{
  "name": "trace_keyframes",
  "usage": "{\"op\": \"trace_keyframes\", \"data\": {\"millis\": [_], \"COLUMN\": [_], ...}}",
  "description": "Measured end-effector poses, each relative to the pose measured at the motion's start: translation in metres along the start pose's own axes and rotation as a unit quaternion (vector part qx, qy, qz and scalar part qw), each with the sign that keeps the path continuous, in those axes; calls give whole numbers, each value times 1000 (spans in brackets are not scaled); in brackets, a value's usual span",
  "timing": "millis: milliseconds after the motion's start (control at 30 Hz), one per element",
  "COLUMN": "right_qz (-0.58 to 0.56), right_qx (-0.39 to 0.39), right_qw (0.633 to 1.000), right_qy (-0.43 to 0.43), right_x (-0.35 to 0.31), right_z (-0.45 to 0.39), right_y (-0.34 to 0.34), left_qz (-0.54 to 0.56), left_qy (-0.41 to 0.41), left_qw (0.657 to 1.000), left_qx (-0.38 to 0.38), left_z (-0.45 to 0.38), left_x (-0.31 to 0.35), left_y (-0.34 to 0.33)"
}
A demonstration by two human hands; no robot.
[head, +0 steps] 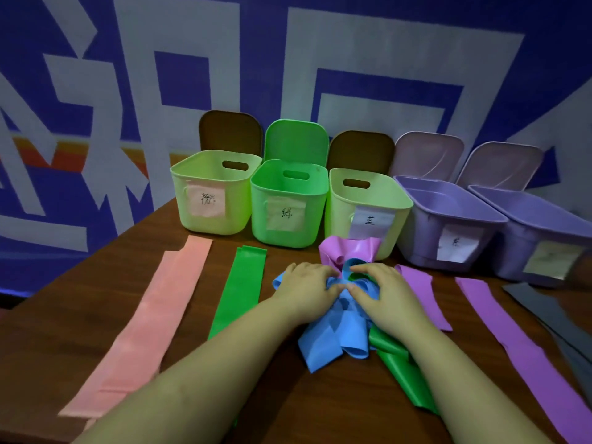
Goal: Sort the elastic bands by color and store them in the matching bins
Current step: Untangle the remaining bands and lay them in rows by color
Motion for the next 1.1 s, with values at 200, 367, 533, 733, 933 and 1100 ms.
{"op": "trace_keyframes", "data": {"millis": [200,367,533,733,933,1100], "right_qz": [-45,-65,-122,-253,-267,-245], "right_qx": [-39,-80,11,182,145,92], "right_qw": [998,994,989,944,953,958], "right_qy": [-22,-42,-79,-107,-2,118], "right_x": [19,25,33,42,16,-12], "right_z": [-2,3,4,3,8,16], "right_y": [-4,-2,15,39,37,30], "left_qz": [7,24,30,33,138,120], "left_qy": [-3,-13,7,81,-74,-193], "left_qw": [1000,1000,999,992,973,960], "left_qx": [-6,1,31,85,167,163], "left_z": [1,0,0,3,13,13], "left_x": [-13,-19,-23,-29,-4,7], "left_y": [-11,-5,-1,8,15,8]}}
Point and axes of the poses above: each hand's wrist, its own z-axis away from the middle knuckle, its own y-axis out of the back of the hand, x = y × z, the point moved 2 cm from there along -z, towards the middle knuckle, and after that the axes turned 1 degree about -x, right-handed, at the moved point
